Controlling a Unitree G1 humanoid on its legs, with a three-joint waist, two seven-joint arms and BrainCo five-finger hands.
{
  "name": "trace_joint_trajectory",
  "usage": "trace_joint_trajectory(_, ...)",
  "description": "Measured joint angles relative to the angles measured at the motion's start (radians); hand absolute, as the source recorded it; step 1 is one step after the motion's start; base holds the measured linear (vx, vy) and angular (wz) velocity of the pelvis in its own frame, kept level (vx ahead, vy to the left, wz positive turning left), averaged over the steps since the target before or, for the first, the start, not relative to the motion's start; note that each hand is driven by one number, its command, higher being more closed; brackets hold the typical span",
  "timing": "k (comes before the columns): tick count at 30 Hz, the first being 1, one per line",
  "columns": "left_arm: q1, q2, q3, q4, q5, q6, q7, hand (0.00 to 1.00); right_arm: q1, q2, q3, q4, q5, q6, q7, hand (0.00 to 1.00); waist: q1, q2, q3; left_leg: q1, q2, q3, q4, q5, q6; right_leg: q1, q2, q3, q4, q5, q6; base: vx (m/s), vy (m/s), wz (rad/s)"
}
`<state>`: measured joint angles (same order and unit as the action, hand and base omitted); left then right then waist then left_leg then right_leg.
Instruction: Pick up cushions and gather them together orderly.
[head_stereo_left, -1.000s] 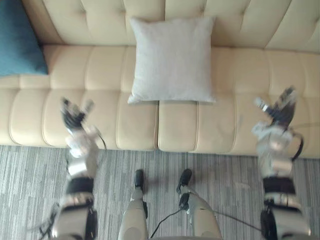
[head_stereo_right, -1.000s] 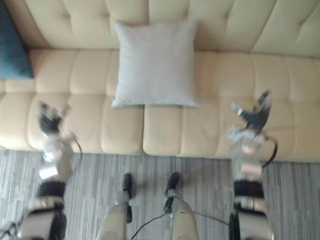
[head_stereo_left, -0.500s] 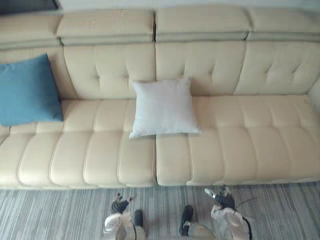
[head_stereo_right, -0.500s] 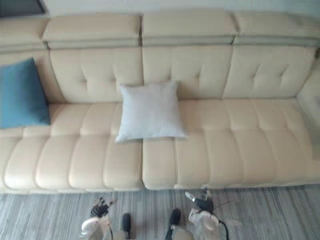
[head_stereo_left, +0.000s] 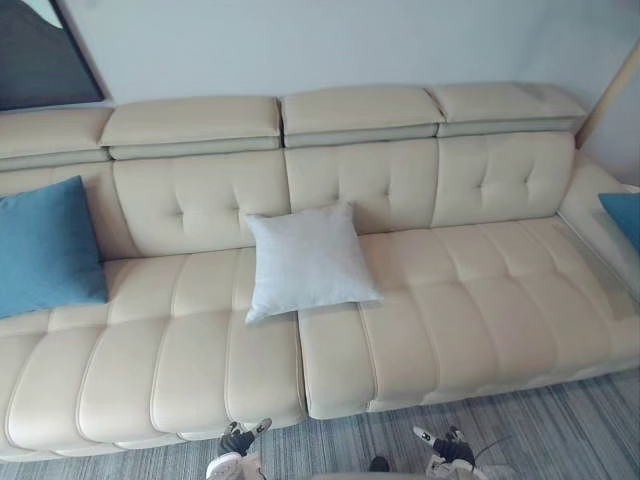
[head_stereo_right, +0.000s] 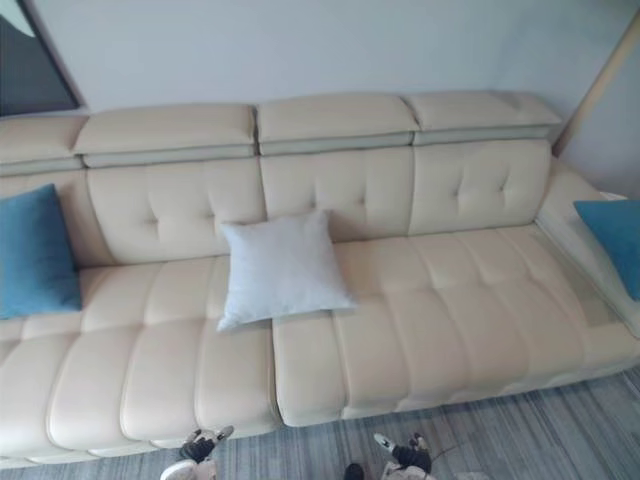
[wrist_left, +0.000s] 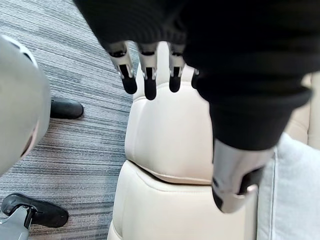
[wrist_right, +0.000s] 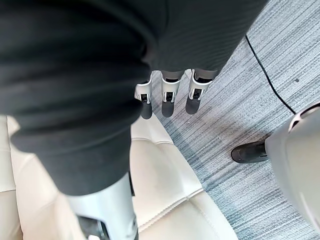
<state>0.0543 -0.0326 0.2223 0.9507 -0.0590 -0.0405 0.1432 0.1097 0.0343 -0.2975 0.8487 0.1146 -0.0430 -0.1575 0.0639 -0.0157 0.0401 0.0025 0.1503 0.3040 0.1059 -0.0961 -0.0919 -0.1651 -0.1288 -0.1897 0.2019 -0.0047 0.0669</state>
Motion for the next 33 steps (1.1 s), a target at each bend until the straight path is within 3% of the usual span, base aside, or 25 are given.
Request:
trace_joint_trajectory(1, -0.007, 0.003, 0.013, -0.001, 0.0, 0.001, 0.011, 0.0, -0.011, 0.006, 0.009, 0.002, -0.003, 0.006, 0.0, 0.0, -0.006, -0.014, 0.0, -0.025, 0.003, -0.01, 0.026, 0.0, 0.0, -0.061, -0.034, -0.011, 0.251, -0.11, -0.011, -0.04, -0.077, 0.28)
trace_joint_trajectory(2, -0.008, 0.009, 0.017, -0.016, -0.001, 0.002, 0.017, 0.0, -0.011, 0.006, 0.018, 0.012, -0.008, 0.005, 0.0, 0.0, -0.005, -0.034, -0.004, -0.048, 0.001, -0.025, 0.063, 0.0, 0.0, -0.054, -0.073, -0.016, 0.396, -0.172, 0.033, -0.02, -0.087, 0.35)
trace_joint_trajectory(4, -0.008, 0.013, 0.024, -0.039, -0.002, 0.003, 0.029, 0.0, -0.036, 0.003, 0.027, 0.041, -0.008, 0.006, -0.001, 0.0, -0.004, -0.061, -0.003, -0.098, 0.006, -0.041, 0.129, 0.0, 0.0, -0.042, -0.074, -0.022, 0.371, -0.205, 0.057, -0.01, -0.177, 0.33)
trace_joint_trajectory(5, -0.012, 0.01, 0.026, -0.039, -0.002, 0.004, 0.029, 0.0, -0.047, 0.002, 0.028, 0.042, -0.008, 0.007, -0.001, 0.0, 0.003, -0.049, 0.0, -0.111, 0.018, -0.039, 0.138, 0.0, 0.0, -0.033, -0.055, -0.034, 0.327, -0.202, 0.054, -0.05, -0.192, -0.07)
trace_joint_trajectory(6, -0.012, -0.003, 0.023, -0.04, -0.002, 0.004, 0.029, 0.0, -0.065, -0.006, 0.03, 0.04, -0.009, 0.006, -0.006, 0.0, 0.028, -0.019, 0.007, -0.13, 0.05, -0.033, 0.14, 0.009, -0.009, 0.007, -0.011, -0.041, 0.216, -0.197, 0.044, -0.13, -0.179, -0.36)
trace_joint_trajectory(7, -0.017, -0.019, 0.005, -0.045, -0.003, 0.005, 0.03, 0.0, -0.094, -0.011, 0.036, 0.036, -0.019, 0.004, -0.012, 0.0, 0.038, 0.007, 0.026, -0.155, 0.072, -0.027, 0.142, 0.02, -0.029, 0.039, 0.024, -0.058, 0.107, -0.187, -0.01, -0.13, -0.179, -0.33)
trace_joint_trajectory(10, -0.022, -0.025, -0.038, -0.042, -0.002, 0.006, 0.029, 0.0, -0.111, -0.018, 0.069, 0.035, -0.028, 0.005, -0.019, 0.0, 0.04, 0.045, 0.059, -0.175, 0.1, -0.046, 0.128, 0.07, -0.05, 0.044, 0.056, -0.09, 0.066, -0.155, -0.053, -0.2, -0.125, 0.11)
trace_joint_trajectory(13, -0.023, -0.025, -0.038, -0.043, -0.001, 0.005, 0.028, 0.0, -0.097, -0.008, 0.087, 0.037, -0.033, 0.006, -0.019, 0.0, 0.038, 0.032, 0.065, -0.175, 0.1, -0.053, 0.091, 0.113, -0.039, 0.03, 0.053, -0.11, 0.055, -0.15, -0.069, -0.26, -0.085, 0.17)
trace_joint_trajectory(15, -0.027, -0.025, -0.032, -0.043, -0.001, 0.006, 0.028, 0.0, -0.1, -0.007, 0.088, 0.039, -0.034, 0.01, -0.02, 0.0, 0.037, 0.033, 0.072, -0.179, 0.093, -0.061, 0.106, 0.106, -0.03, 0.026, 0.047, -0.108, 0.053, -0.152, -0.066, -0.17, 0.027, -0.04)
trace_joint_trajectory(18, -0.027, -0.027, -0.003, -0.045, -0.002, 0.004, 0.028, 0.0, -0.091, -0.009, 0.088, 0.045, -0.035, 0.012, -0.019, 0.0, 0.037, 0.021, 0.075, -0.169, 0.048, -0.135, 0.249, -0.022, -0.015, 0.022, 0.028, -0.071, 0.047, -0.142, -0.043, -0.11, 0.154, -0.43)
trace_joint_trajectory(19, -0.026, -0.026, -0.003, -0.038, -0.003, 0.005, 0.027, 0.0, -0.087, -0.006, 0.088, 0.05, -0.036, 0.015, -0.018, 0.0, 0.037, 0.03, 0.071, -0.145, 0.036, -0.145, 0.222, -0.088, -0.021, 0.015, 0.038, -0.033, 0.024, -0.122, -0.02, -0.06, 0.18, -0.64)
trace_joint_trajectory(21, -0.021, -0.013, 0.0, -0.035, -0.004, 0.007, 0.028, 0.0, -0.065, 0.008, 0.087, 0.053, -0.036, 0.017, -0.015, 0.0, 0.034, 0.018, 0.063, -0.141, 0.026, -0.111, 0.178, -0.089, -0.019, 0.025, 0.038, -0.011, -0.026, -0.087, -0.016, -0.03, 0.135, -0.54)
trace_joint_trajectory(23, -0.021, 0.003, -0.001, -0.024, -0.002, 0.009, 0.027, 0.0, -0.042, 0.019, 0.083, 0.075, -0.036, 0.027, -0.01, 0.0, 0.03, -0.014, 0.046, -0.104, -0.007, -0.072, 0.137, -0.088, -0.018, 0.037, 0.014, 0.004, -0.072, -0.04, -0.013, 0.06, 0.125, -0.48)
trace_joint_trajectory(27, -0.021, 0.003, -0.001, 0.012, 0.03, 0.011, 0.019, 0.0, -0.024, 0.011, 0.063, 0.074, -0.035, 0.025, -0.002, 0.0, 0.02, -0.007, 0.017, -0.037, -0.024, -0.019, 0.085, -0.088, -0.018, 0.079, 0.015, 0.048, -0.145, 0.013, -0.01, 0.07, 0.083, -0.42)
trace_joint_trajectory(30, -0.02, -0.001, 0.011, 0.032, 0.039, 0.014, 0.005, 0.0, -0.021, 0.006, 0.045, 0.075, -0.035, 0.026, 0.003, 0.0, 0.018, 0.013, 0.001, -0.01, -0.013, 0.035, 0.084, -0.086, -0.02, 0.069, 0.047, 0.12, -0.158, 0.036, -0.011, 0.19, 0.042, -0.72)
trace_joint_trajectory(32, -0.014, 0.0, 0.036, 0.038, 0.043, 0.021, 0.006, 0.0, -0.034, 0.005, 0.042, 0.075, -0.035, 0.026, 0.004, 0.0, 0.018, 0.025, -0.001, 0.01, 0.013, 0.12, 0.088, -0.082, -0.01, 0.033, 0.077, 0.116, -0.169, 0.074, -0.038, 0.15, 0.007, -1.32)
trace_joint_trajectory(33, -0.008, 0.004, 0.036, 0.037, 0.054, 0.025, 0.006, 0.0, -0.049, 0.006, 0.031, 0.081, -0.036, 0.025, 0.006, 0.0, 0.019, 0.03, -0.004, 0.016, 0.035, 0.172, 0.085, -0.08, -0.008, 0.01, 0.081, 0.016, -0.172, 0.083, -0.089, 0.09, -0.058, -1.36)
